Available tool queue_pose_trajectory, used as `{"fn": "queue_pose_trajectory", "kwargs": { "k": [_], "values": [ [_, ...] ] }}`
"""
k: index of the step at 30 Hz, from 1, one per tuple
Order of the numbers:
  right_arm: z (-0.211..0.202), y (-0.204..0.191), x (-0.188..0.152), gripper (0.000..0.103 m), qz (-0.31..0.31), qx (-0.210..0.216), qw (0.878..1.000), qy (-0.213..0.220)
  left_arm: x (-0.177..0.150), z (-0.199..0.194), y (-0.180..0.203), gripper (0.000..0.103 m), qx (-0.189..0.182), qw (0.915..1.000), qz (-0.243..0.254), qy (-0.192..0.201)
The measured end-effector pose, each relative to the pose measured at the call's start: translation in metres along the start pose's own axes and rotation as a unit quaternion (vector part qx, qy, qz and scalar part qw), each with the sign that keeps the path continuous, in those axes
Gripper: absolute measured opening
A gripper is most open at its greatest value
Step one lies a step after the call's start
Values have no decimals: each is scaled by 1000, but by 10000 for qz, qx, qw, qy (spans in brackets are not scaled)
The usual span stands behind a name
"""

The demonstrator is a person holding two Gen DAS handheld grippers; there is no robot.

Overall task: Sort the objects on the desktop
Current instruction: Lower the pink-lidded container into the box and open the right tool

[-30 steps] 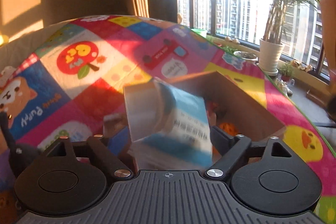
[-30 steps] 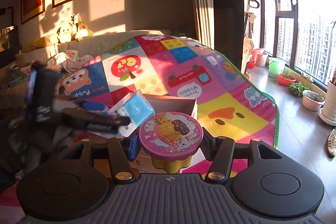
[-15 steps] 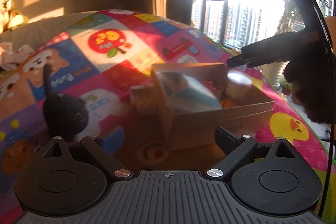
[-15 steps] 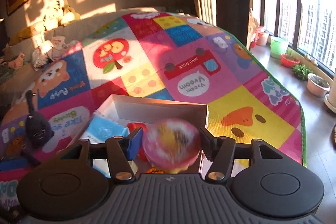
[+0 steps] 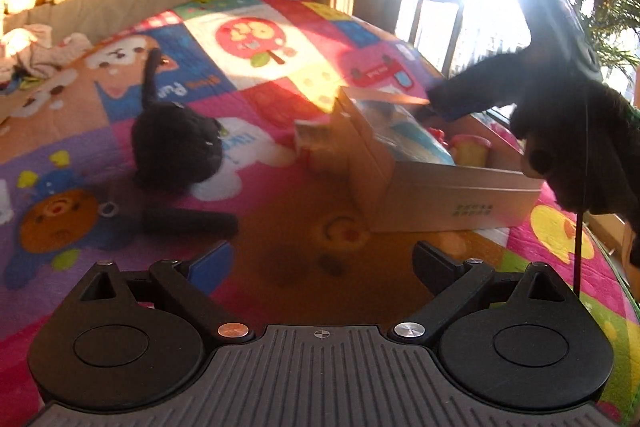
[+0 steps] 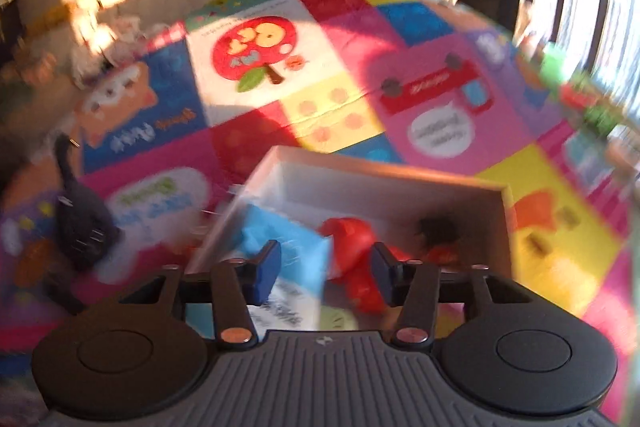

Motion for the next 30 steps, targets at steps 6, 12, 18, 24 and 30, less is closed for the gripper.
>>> {"fn": "queue_pose_trajectory", "kwargs": {
  "k": [6, 12, 18, 24, 30],
  "values": [
    [9, 14, -8, 38, 183, -61, 9994, -302, 0, 0, -17, 100, 102, 9995, -279, 78],
    [-13, 21, 18, 50, 1700, 1043, 9795, 273, -1, -3, -15, 100, 13, 9996, -276, 98],
    [12, -3, 0, 50, 1171, 960, 9884, -154, -2, -3, -12, 101, 106, 9998, -133, 68],
    [13, 0, -10, 42, 45, -72, 9993, -372, -2, -1, -22, 101, 244, 9994, -246, 45],
    [-7, 22, 0, 62, 1567, 1261, 9795, -73, -3, 1, -26, 102, 278, 9990, -351, -10]
  ]
}}
Point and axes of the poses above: each gripper's, at about its wrist camera, not at the fingertips, and z roughly the way its jaws point, y to its right, x to its top, the point moved 9 cm from there along z, roughly the way its jaws point, and after that the axes turned 2 degrees about -y, right-handed, at the moved point
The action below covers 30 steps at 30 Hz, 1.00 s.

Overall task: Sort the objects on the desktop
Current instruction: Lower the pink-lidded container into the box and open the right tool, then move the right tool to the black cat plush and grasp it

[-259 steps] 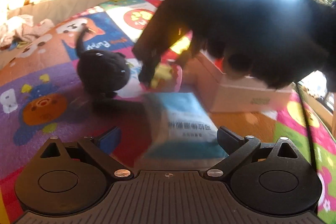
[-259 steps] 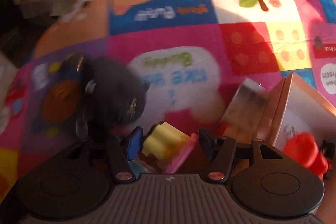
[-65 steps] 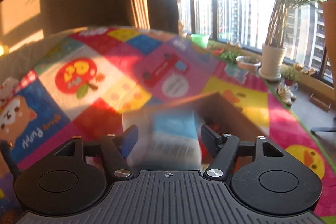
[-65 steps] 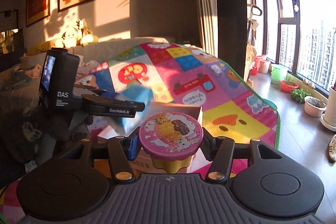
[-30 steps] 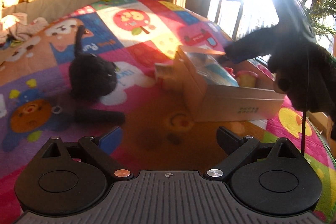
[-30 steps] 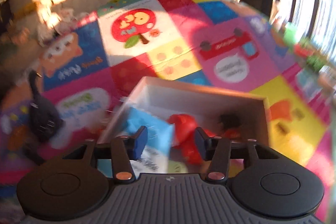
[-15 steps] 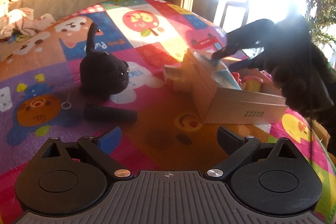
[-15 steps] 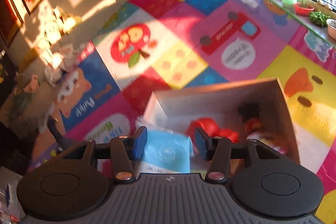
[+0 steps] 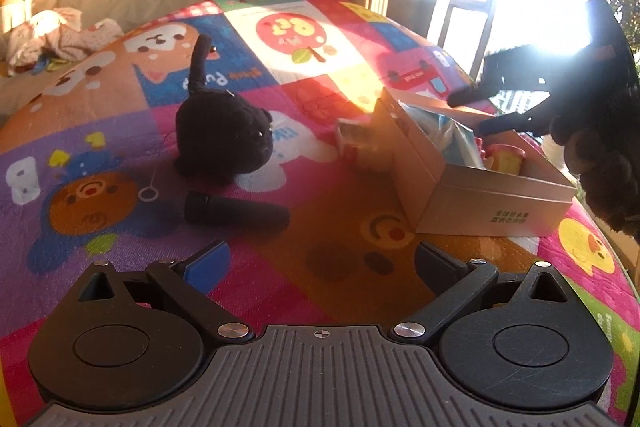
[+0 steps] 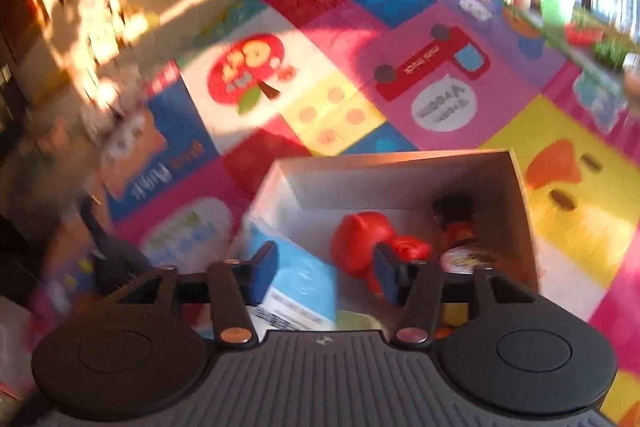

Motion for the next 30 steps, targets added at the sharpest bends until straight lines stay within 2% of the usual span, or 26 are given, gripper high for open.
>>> {"fn": "queue_pose_trajectory", "kwargs": {
  "k": [2, 4, 6, 8, 10, 11, 13, 15, 16, 19, 24, 26, 27, 29, 30],
  "values": [
    [8, -2, -1, 62, 344, 451, 9981, -221, 1, -1, 3, 102, -44, 10000, 14, 8],
    [20, -6, -8, 62, 487, 610, 9958, -474, 2, -4, 8, 102, -125, 9999, 68, 19],
    [36, -11, -19, 59, 344, 446, 9960, -696, 4, -6, 15, 102, -218, 9996, 145, 45],
    [43, -17, -25, 60, 60, 330, 9970, -704, 7, -8, 19, 102, -261, 9994, 227, 79],
    [43, -21, -25, 56, -69, 224, 9973, -699, 8, -8, 19, 102, -244, 9993, 255, 92],
    [41, -20, -22, 55, -87, 99, 9977, -672, 9, -7, 18, 102, -223, 9994, 247, 93],
    [32, -19, -14, 45, -401, -397, 9975, -419, 9, -5, 15, 102, -166, 9996, 203, 81],
    [25, -23, -7, 43, -994, -1037, 9896, -97, 9, -3, 12, 102, -114, 9998, 163, 50],
    [26, -26, -8, 43, -1193, -1092, 9868, -117, 8, -3, 11, 102, -95, 9998, 157, 39],
    [31, -35, -18, 47, -1146, -565, 9906, -489, 8, -5, 8, 102, -71, 9998, 160, 51],
    [-1, -37, -8, 46, -737, -185, 9971, 55, 9, -8, -4, 102, 107, 9999, 111, 64],
    [-9, -39, -10, 43, -805, -64, 9967, 62, 10, -7, -10, 102, 175, 9998, 33, 62],
    [-9, -40, -15, 42, -877, -20, 9961, -67, 11, -6, -11, 102, 187, 9998, 0, 57],
    [5, -41, -31, 42, -1068, -205, 9926, -544, 12, -4, -12, 102, 217, 9998, -16, 40],
    [9, -41, -35, 42, -1214, -393, 9905, -519, 13, -4, -12, 102, 249, 9997, 17, 43]
  ]
}}
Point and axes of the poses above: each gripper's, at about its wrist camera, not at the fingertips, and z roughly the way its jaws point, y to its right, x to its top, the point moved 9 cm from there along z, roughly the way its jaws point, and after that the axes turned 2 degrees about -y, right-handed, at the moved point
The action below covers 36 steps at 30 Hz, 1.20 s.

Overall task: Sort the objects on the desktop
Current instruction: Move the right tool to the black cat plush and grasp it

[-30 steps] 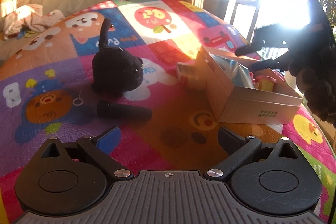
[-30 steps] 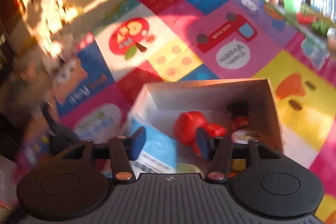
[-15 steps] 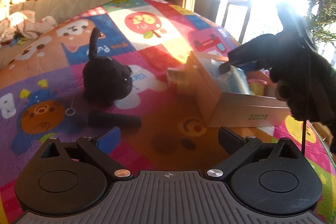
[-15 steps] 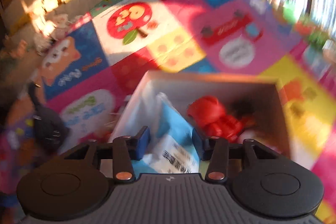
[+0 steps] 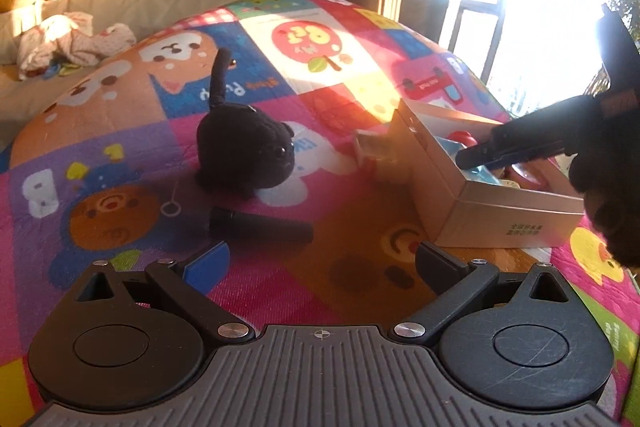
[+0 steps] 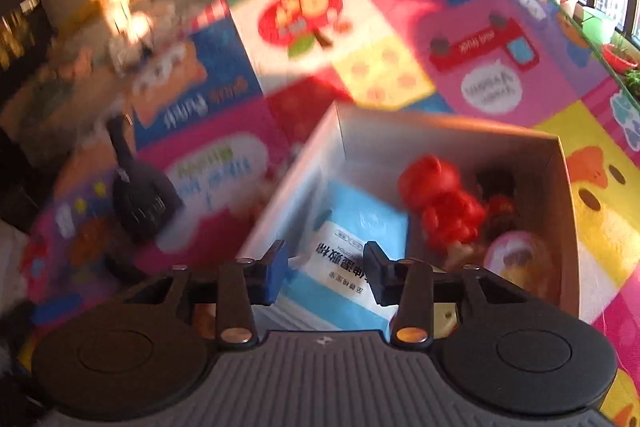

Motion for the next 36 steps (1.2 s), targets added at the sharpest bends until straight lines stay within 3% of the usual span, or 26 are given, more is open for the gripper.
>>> {"fn": "queue_pose_trajectory", "kwargs": {
  "k": [3, 8, 12, 13, 14, 15, 18, 24, 28, 31, 33, 36],
  "values": [
    [1, -5, 1, 43, -274, -303, 9991, 95, 0, 3, -3, 102, 165, 9998, 113, -33],
    [-27, -15, 12, 43, -259, -112, 9984, 489, 6, 24, -19, 102, 491, 9987, 46, -152],
    [-50, -37, 26, 52, -472, 24, 9959, 771, 11, 48, -25, 101, 674, 9970, 203, -336],
    [-54, -43, 29, 59, -527, 84, 9951, 829, 12, 52, -26, 97, 788, 9959, 268, -339],
    [-58, -51, 31, 62, -592, 137, 9943, 880, 12, 54, -27, 84, 851, 9952, 326, -345],
    [-60, -59, 34, 67, -680, 199, 9933, 918, 11, 56, -28, 79, 857, 9949, 364, -390],
    [-57, -88, 40, 69, -978, 419, 9903, 892, 9, 50, -30, 79, 847, 9953, 356, -319],
    [3, -151, 50, 76, -1286, 864, 9875, 298, -8, 13, -16, 79, 332, 9985, 369, -222],
    [60, -187, 49, 76, -1529, 716, 9856, -37, -25, -10, 0, 80, -68, 9992, 315, -256],
    [92, -202, 45, 72, -1537, 659, 9856, -233, -34, -16, 0, 80, -88, 9991, 298, -280],
    [98, -207, 42, 66, -1620, 679, 9839, -324, -38, -17, -1, 83, -125, 9991, 253, -316],
    [74, -205, 38, 63, -1830, 560, 9815, -71, -39, -18, -2, 88, -209, 9991, 181, -330]
  ]
}}
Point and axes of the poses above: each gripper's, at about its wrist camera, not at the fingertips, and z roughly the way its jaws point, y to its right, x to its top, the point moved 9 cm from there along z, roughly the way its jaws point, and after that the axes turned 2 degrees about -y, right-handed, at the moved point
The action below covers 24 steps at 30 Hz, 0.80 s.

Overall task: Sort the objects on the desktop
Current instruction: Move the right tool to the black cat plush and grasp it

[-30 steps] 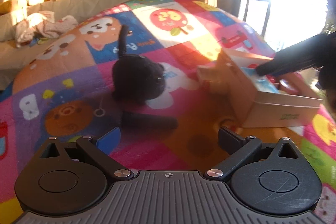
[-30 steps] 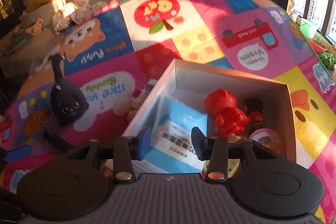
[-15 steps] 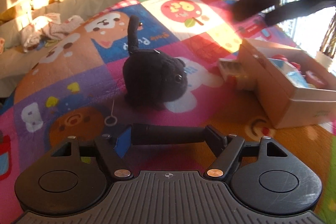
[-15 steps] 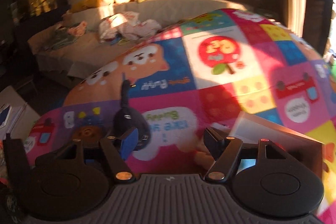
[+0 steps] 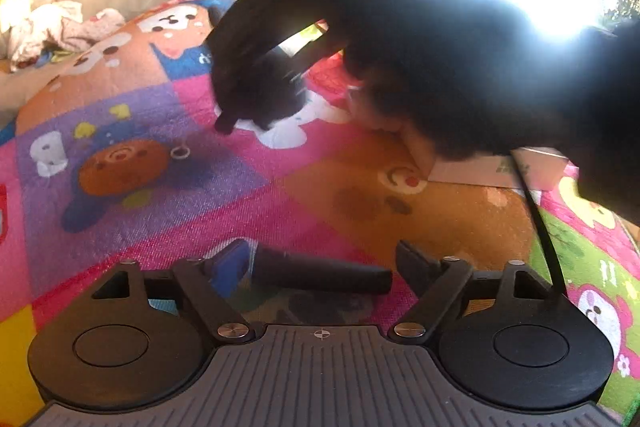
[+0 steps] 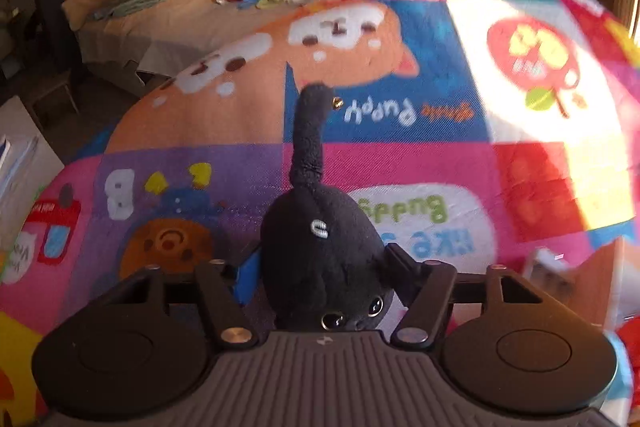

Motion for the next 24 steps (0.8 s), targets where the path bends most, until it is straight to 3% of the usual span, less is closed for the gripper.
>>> {"fn": "queue_pose_trajectory", "kwargs": {
  "k": [5, 11, 17, 24],
  "values": [
    [-102, 20, -32, 64, 173, 315, 9980, 525, -2, 0, 10, 94, -92, 9999, 138, 9],
    [-195, 70, -115, 64, 633, -255, 9943, 820, -5, 11, 47, 95, -456, 9979, 408, -199],
    [-212, 115, -194, 64, 1182, -871, 9868, 686, -13, 21, 105, 96, -934, 9918, 753, -441],
    [-192, 139, -247, 65, 1760, -1024, 9771, 622, -30, 12, 127, 98, -985, 9871, 1062, -675]
  ]
}}
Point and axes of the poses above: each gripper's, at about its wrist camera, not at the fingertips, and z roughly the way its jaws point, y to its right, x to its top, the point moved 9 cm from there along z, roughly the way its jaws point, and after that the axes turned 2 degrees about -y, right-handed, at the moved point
